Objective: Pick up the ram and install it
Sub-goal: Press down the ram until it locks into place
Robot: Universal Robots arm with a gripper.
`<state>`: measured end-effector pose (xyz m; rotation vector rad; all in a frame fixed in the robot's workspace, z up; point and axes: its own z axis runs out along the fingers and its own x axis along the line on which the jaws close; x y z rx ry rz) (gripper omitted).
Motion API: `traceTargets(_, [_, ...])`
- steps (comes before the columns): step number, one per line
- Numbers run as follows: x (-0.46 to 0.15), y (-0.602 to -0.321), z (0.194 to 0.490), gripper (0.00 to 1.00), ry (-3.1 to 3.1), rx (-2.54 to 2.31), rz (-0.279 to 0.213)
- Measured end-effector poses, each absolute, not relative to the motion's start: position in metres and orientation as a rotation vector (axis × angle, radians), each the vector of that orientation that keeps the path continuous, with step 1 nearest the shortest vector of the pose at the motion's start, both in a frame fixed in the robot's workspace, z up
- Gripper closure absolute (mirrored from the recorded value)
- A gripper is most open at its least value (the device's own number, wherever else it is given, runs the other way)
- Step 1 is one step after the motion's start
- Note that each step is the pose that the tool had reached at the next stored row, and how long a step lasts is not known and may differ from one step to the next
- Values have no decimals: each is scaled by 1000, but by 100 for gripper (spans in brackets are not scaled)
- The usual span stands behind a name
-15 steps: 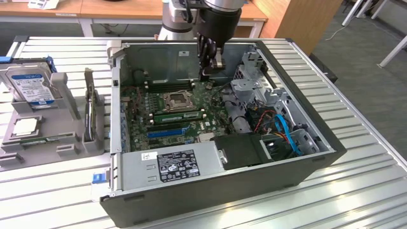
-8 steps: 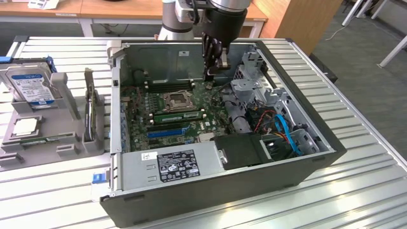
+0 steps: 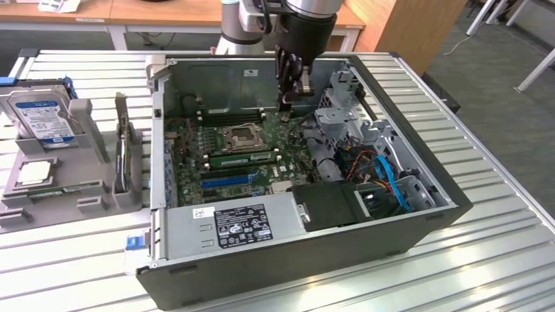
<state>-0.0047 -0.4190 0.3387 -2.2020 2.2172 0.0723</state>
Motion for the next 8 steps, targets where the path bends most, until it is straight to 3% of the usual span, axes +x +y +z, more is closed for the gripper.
traceTargets(8, [-5, -419, 329, 90, 2217, -2202, 73])
